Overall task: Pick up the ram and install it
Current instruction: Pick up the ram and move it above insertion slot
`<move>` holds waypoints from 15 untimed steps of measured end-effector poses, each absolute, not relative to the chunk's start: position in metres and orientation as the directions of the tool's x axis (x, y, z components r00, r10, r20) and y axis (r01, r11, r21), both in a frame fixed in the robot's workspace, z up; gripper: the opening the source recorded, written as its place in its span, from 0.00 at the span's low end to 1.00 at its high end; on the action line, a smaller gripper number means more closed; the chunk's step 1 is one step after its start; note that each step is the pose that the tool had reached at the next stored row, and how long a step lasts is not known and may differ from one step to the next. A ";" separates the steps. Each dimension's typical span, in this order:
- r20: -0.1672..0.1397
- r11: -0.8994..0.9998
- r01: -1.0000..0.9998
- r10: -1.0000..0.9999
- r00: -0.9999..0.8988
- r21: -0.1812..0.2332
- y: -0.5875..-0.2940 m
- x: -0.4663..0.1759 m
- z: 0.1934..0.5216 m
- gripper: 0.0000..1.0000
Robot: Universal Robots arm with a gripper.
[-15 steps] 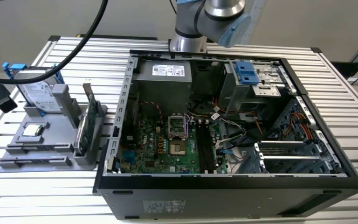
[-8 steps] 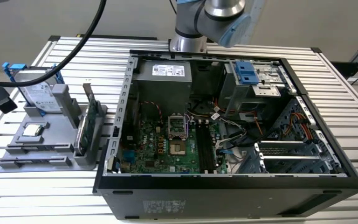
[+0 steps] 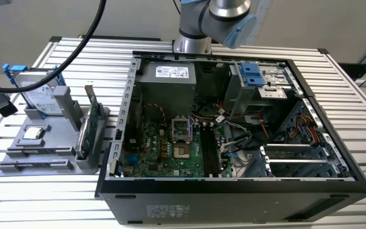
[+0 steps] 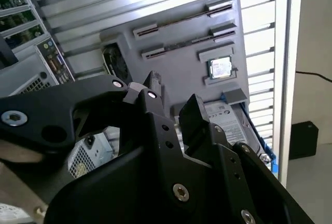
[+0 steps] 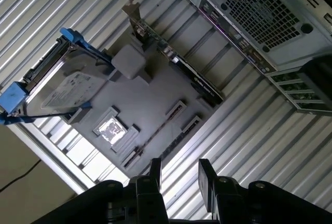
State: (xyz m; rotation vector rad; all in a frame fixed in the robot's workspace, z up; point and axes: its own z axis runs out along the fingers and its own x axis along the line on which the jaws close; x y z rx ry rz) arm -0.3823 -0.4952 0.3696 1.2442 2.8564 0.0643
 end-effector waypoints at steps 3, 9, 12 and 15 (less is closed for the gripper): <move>-0.007 0.665 0.745 0.746 -0.666 0.048 -0.495 -0.382 0.369 1.00; -0.007 0.637 0.770 0.771 -0.637 0.048 -0.495 -0.382 0.367 1.00; -0.007 0.624 0.780 0.781 -0.624 0.048 -0.495 -0.382 0.366 1.00; -0.007 0.613 0.789 0.790 -0.613 0.047 -0.495 -0.382 0.365 1.00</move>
